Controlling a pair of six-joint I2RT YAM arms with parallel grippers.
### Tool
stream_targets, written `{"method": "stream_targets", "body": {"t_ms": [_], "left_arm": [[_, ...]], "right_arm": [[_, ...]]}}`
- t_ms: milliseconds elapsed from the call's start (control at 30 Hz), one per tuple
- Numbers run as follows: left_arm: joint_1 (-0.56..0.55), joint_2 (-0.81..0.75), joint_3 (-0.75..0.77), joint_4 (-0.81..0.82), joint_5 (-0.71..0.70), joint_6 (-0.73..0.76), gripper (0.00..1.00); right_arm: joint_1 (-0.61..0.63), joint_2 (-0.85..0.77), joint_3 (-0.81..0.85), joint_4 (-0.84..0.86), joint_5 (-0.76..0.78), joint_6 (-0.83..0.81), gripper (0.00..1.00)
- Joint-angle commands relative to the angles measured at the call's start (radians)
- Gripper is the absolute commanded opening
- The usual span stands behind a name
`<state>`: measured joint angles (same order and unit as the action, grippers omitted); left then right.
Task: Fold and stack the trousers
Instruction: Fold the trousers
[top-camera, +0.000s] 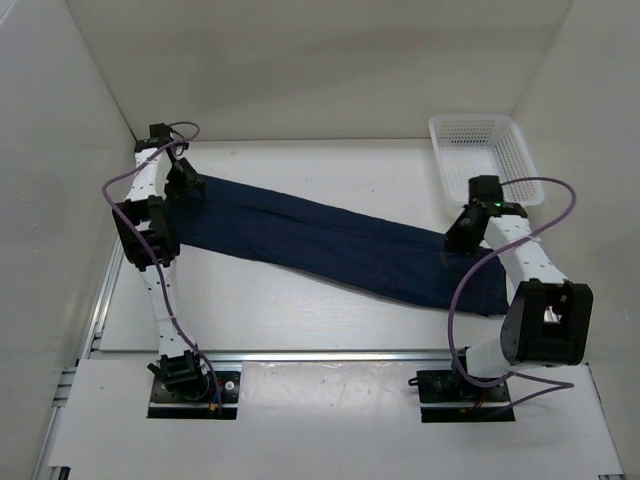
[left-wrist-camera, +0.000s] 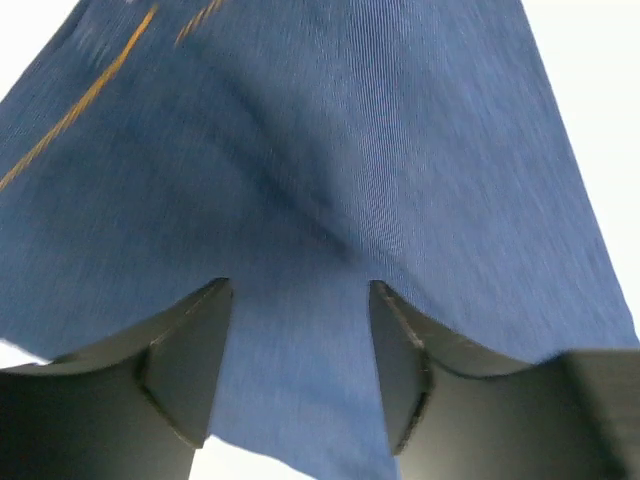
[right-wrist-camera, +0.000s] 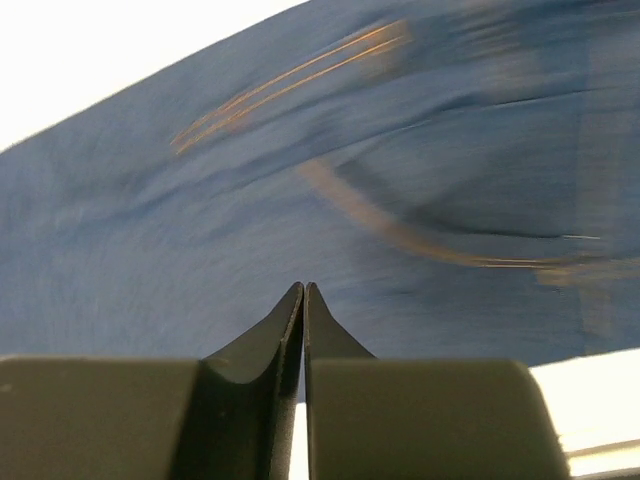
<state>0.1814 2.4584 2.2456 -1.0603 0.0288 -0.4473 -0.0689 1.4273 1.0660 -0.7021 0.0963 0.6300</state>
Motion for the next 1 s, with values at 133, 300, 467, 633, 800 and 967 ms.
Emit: {"method": "stream_targets", "body": {"t_ms": [133,300,467,633,800,967], "left_arm": [[-0.057,-0.161,-0.102,0.056,-0.018,0.004,0.5],[-0.068,-0.127,-0.197,0.056,-0.007,-0.019,0.48],[-0.068,-0.153,-0.294,0.046,-0.03,-0.019,0.5],[0.003,-0.24,-0.5,0.08,-0.05,0.001,0.5],[0.021,-0.352,-0.647,0.092,-0.069,0.021,0.5],[0.033,-0.484,-0.759,0.103,-0.076,0.012,0.52]], "right_arm": [[0.214,0.168,0.034,0.111,-0.089,0.034,0.02],[0.276,0.318,0.069,0.125,-0.112,0.082,0.02],[0.287,0.335,0.011,0.124,-0.121,0.091,0.02],[0.287,0.21,-0.148,0.102,-0.112,0.1,0.02],[0.296,0.032,-0.253,0.021,-0.089,0.1,0.04],[0.296,-0.142,-0.299,-0.062,-0.076,0.109,0.04]]}}
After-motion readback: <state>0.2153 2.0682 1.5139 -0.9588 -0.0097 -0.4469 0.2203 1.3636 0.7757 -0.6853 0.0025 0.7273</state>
